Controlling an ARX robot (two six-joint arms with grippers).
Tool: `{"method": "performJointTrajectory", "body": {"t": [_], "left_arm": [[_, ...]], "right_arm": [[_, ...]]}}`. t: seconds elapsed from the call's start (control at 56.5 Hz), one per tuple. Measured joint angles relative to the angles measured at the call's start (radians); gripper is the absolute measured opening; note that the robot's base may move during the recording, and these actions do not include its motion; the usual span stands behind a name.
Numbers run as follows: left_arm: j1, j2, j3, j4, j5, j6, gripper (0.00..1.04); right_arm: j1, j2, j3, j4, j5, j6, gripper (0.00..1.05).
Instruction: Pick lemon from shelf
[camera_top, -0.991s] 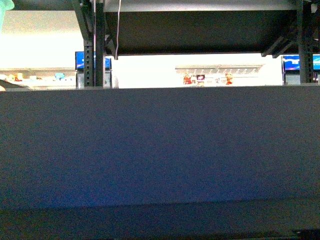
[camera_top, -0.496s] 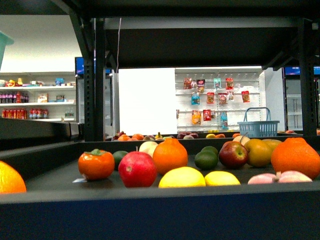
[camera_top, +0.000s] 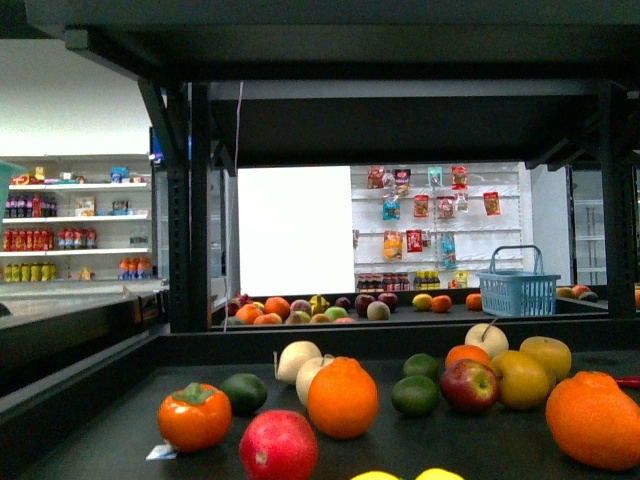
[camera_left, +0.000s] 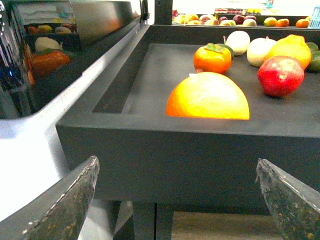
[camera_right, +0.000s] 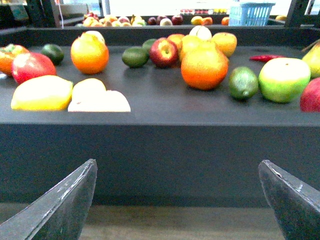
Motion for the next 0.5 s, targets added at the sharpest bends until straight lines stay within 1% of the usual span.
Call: {"method": "performJointTrajectory", "body": {"t": [0.496], "left_arm": [[0.0,0.0,0.0,0.0,0.0,0.0,0.97]], "right_arm": [[0.0,0.0,0.0,0.0,-0.001,0.0,0.97]]}}
